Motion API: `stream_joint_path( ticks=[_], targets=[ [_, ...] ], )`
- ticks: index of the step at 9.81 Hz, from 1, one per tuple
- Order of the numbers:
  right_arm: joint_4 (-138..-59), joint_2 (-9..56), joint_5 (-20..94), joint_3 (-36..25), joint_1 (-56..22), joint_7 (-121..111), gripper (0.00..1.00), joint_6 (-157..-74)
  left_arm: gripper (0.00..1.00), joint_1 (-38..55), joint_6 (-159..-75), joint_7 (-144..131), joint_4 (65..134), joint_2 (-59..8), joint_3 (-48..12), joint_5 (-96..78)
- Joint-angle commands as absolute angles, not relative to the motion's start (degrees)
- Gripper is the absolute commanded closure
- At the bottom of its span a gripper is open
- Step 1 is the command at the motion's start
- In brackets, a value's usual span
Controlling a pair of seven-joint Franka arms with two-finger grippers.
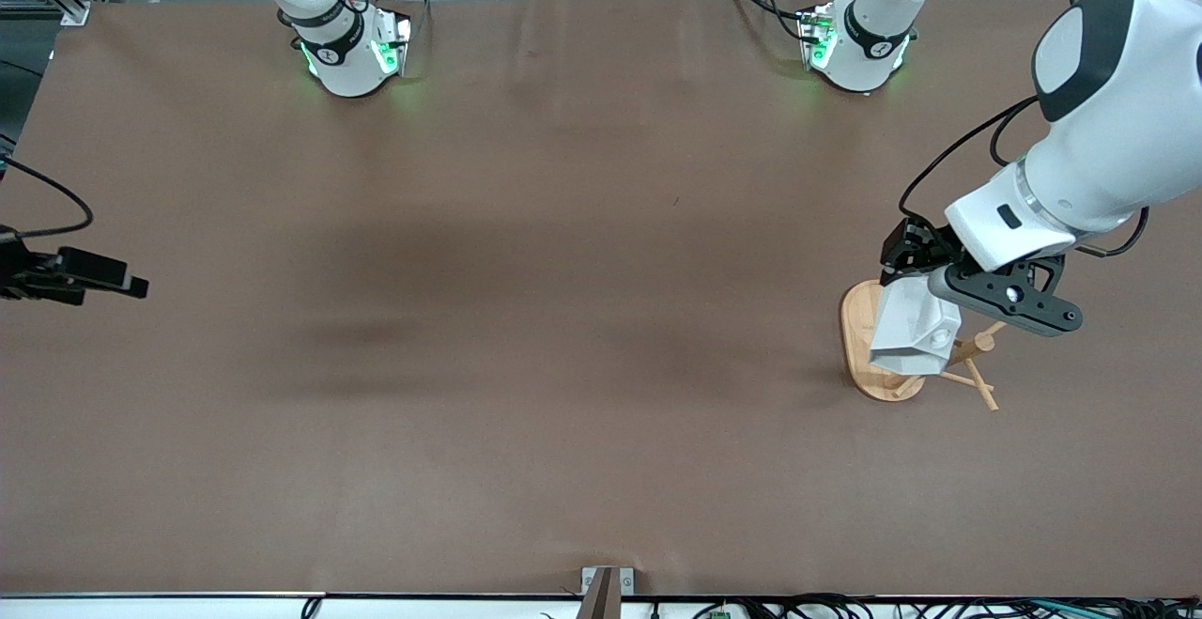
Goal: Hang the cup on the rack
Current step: 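Lower the cup with the left gripper beside the rack pegs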
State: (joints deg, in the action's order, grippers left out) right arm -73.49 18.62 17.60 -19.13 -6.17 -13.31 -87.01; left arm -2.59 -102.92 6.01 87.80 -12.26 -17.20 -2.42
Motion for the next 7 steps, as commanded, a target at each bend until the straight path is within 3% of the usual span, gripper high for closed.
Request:
stream_joint_path(
  ticks=[1, 2, 7],
  targets=[
    [-73.48, 14.87, 13.12, -18.81, -5.89, -11.61, 0.00, -86.13, 0.79, 1.92, -103.27, 2.22, 96.40, -6.43, -13.45, -4.64],
    [-73.39, 13.90, 8.14, -18.63, -6.06, -9.08, 0.00, -86.22, 0.79, 3.24, -103.36, 2.02, 99.20, -4.85, -12.32, -6.49],
    [-72.33, 10.91, 6.24, -18.55, -6.24, -8.35, 0.00, -85.17, 0.77, 8.17, -110.81, 3.42, 111.34, -1.67, -7.92, -7.38]
  ],
)
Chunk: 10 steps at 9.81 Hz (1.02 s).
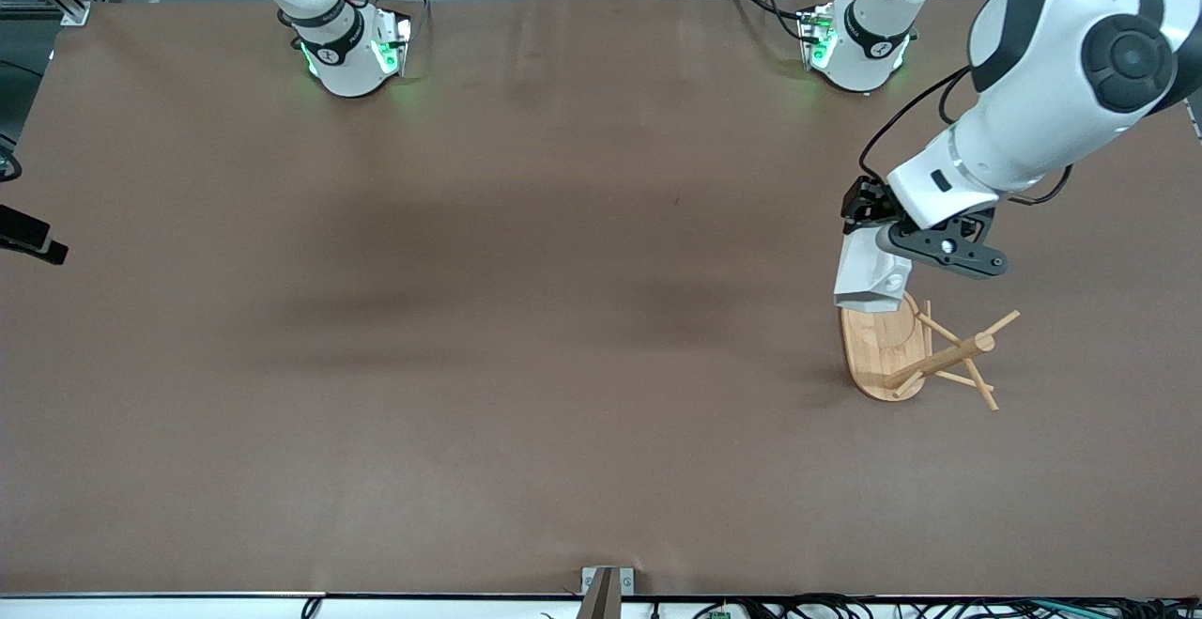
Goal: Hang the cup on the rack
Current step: 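Lower the cup with the left gripper beside the rack pegs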
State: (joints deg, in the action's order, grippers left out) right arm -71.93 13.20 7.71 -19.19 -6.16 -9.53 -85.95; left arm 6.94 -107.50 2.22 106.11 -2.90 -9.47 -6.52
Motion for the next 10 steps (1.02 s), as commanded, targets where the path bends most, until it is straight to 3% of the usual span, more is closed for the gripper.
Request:
stream_joint_path(
  ticks=[1, 3, 6, 10],
  targets=[
    [-72.94, 9.25, 6.15, -18.46, -6.50, -8.18, 0.00, -85.17, 0.77, 8.17, -111.53, 4.99, 112.14, -1.84, -7.82, -7.38],
    [-75.04, 6.61, 5.98, -17.67, -5.20, -7.91, 0.00, -83.85, 0.77, 8.26, -113.37, 7.72, 113.11, -2.46, -6.60, -7.38],
    [-79.26, 2.30, 4.76, -8.74, 2.35, -7.56, 0.00, -84.11, 0.77, 8.70, -115.74, 11.07, 113.12, -4.30, -5.36, -7.47],
    [-85.15, -2.80, 1.41, -2.64, 5.54, -4.48, 0.00, -84.46, 0.77, 9.58, -118.82, 12.82, 113.03, -7.20, -5.27, -7.47]
  ],
)
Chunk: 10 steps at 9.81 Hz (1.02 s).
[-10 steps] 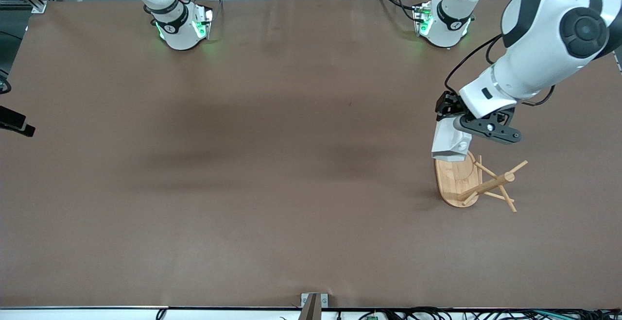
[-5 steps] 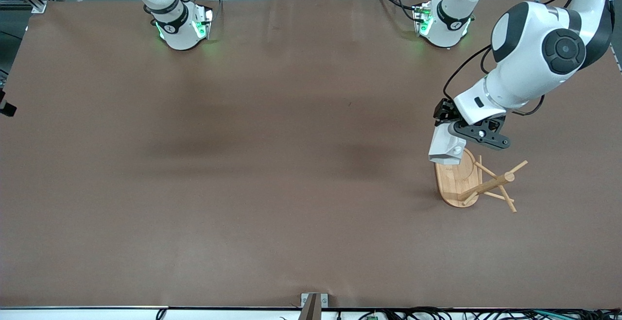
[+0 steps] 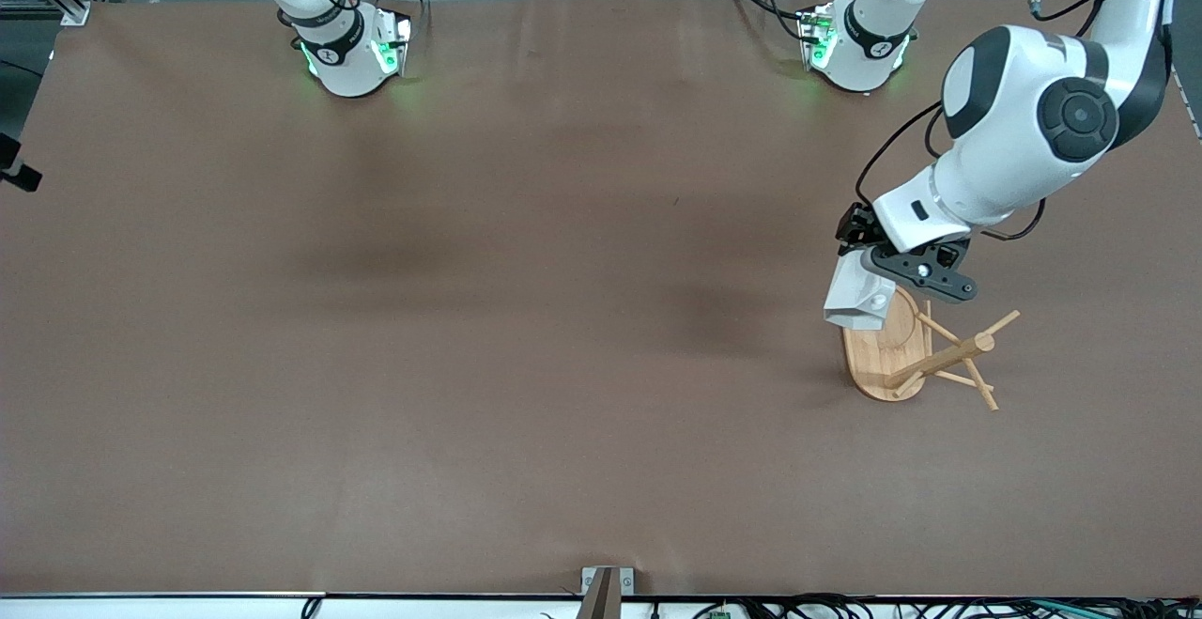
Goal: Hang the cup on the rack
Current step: 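Lower the cup with the left gripper beside the rack pegs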
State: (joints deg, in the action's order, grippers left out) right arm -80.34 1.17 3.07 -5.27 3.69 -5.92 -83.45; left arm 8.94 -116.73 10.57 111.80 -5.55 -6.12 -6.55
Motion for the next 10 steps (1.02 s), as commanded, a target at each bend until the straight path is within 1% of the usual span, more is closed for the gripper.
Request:
stream_joint_path(
  ticks=[1, 4, 10],
  targets=[
    [-85.08, -2.90, 1.41, -2.55, 5.54, -4.57, 0.00, -83.94, 0.77, 9.58, -119.00, 13.09, 112.85, -7.56, -5.19, -7.47],
    [-87.18, -4.30, 1.41, -3.16, 4.57, -4.48, 0.00, -84.11, 0.77, 9.58, -119.97, 14.67, 112.50, -8.79, -3.96, -7.47],
    [-88.94, -4.75, 1.32, -3.87, 4.48, -4.48, 0.00, -84.46, 0.77, 9.58, -119.79, 18.97, 112.68, -8.70, -1.23, -7.47]
  ],
)
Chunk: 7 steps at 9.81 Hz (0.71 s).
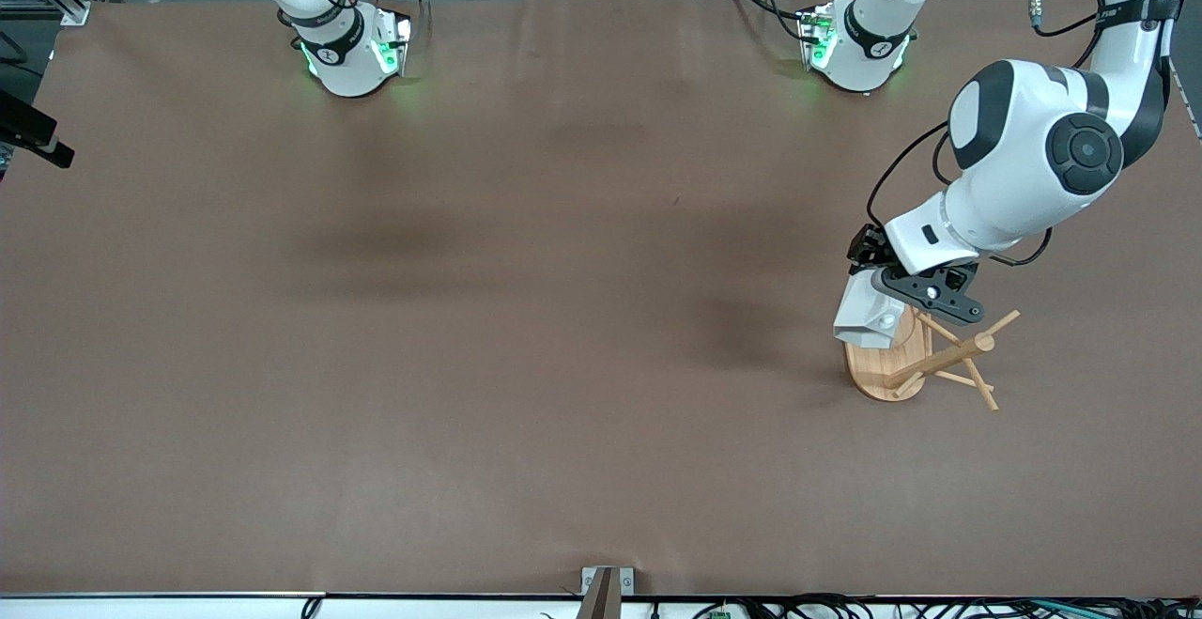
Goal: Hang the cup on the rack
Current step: 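Slide the cup's handle hole onto a rack peg with the left gripper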
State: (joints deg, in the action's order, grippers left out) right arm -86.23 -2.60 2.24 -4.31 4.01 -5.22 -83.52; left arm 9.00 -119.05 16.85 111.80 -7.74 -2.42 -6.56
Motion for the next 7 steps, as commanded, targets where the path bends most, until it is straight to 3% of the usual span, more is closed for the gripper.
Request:
stream_joint_path(
  ticks=[1, 7],
  targets=[
    [-88.95, -4.57, 1.32, -3.78, 4.48, -4.48, 0.00, -84.72, 0.76, 9.58, -119.79, 19.16, 112.68, -8.70, -0.97, -7.47],
    [-89.03, -4.48, 1.14, -3.60, 4.31, -3.17, 0.00, -85.43, 0.76, 9.41, -120.06, 20.65, 112.41, -9.58, 0.88, -7.47]
  ],
)
